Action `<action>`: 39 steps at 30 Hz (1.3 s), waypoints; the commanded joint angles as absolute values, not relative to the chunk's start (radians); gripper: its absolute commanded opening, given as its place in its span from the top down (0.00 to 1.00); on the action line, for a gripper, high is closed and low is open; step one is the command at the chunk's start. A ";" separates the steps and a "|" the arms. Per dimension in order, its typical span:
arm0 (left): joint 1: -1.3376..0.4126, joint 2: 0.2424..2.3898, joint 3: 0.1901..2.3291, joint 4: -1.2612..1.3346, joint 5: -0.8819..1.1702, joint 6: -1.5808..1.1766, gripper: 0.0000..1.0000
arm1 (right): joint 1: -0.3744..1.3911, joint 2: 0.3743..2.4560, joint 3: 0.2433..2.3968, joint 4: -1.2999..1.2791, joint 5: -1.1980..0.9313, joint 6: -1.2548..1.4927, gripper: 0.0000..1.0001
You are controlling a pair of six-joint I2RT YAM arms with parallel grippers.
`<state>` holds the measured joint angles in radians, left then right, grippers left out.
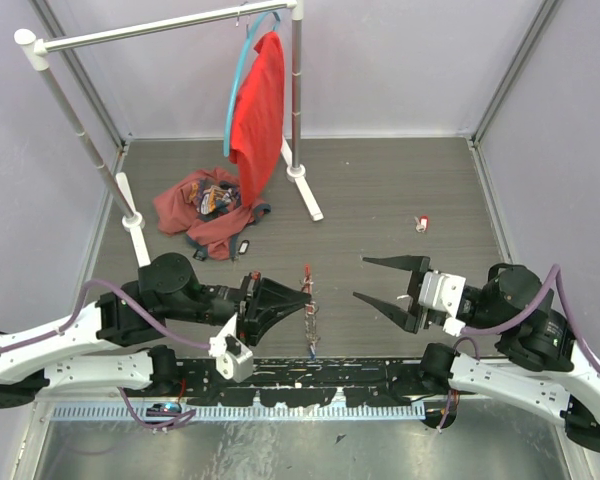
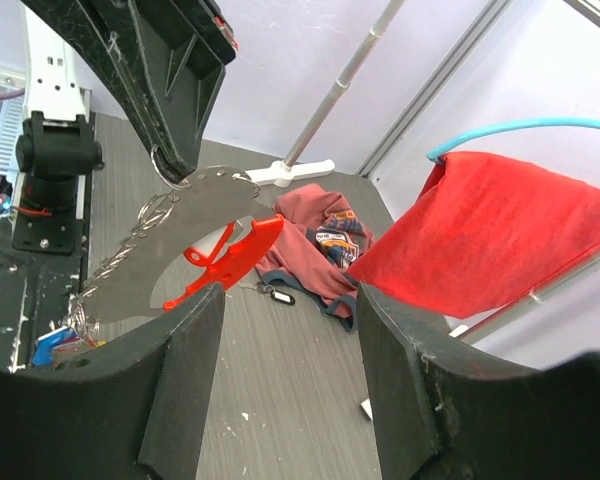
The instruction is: Put the keys on the keyring
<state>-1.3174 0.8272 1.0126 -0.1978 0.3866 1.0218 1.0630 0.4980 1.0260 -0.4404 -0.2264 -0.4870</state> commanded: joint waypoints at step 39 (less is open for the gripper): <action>-1.318 0.771 0.881 0.020 0.456 1.338 1.00 | 1.065 0.497 0.972 -0.486 -0.363 -0.678 0.42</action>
<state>-1.3174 0.8062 0.9138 -0.1848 0.4393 1.4719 1.0630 0.4858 0.9699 -0.5098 -0.3454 -0.6647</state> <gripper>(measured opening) 0.008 0.580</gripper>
